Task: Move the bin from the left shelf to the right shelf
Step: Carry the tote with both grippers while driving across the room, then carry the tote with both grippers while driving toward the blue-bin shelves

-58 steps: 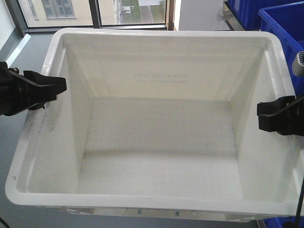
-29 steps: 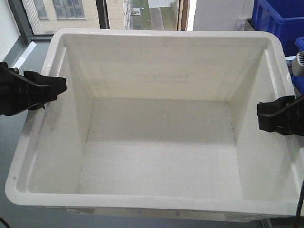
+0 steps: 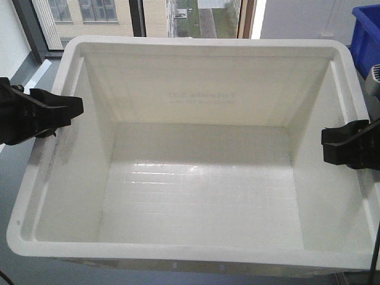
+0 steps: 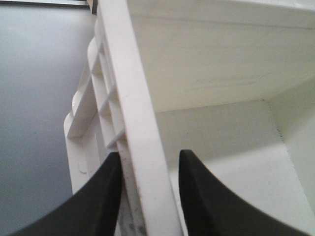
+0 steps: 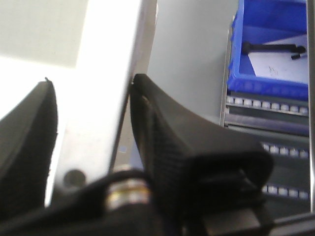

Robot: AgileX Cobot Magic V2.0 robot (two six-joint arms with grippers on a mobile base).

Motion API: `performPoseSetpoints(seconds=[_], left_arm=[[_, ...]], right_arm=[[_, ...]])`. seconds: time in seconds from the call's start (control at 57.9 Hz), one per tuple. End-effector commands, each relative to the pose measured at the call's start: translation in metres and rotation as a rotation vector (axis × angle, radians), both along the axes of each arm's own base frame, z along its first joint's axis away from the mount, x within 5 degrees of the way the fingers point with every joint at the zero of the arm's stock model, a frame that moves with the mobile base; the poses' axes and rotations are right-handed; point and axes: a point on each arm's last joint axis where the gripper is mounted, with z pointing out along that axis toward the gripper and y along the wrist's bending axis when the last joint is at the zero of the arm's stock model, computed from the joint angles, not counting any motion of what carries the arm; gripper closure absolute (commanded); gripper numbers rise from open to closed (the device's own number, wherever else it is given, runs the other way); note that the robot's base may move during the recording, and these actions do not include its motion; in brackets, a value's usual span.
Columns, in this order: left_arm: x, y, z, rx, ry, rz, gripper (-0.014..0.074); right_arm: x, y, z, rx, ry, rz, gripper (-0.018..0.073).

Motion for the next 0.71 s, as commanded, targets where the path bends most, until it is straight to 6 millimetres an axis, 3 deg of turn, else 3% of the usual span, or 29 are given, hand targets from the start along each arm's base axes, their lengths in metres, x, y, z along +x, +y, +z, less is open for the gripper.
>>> performPoseSetpoints(seconds=[0.0, 0.69], left_arm=[[-0.0105, -0.0064, 0.0249, -0.102, -0.055, -0.035, 0.0600], [-0.0105, -0.0064, 0.0249, -0.102, -0.055, -0.035, 0.0600]], right_arm=[[0.0033, 0.0029, 0.0299, 0.126, -0.186, -0.030, 0.0564], [0.0033, 0.0029, 0.0299, 0.126, -0.186, -0.030, 0.0564]])
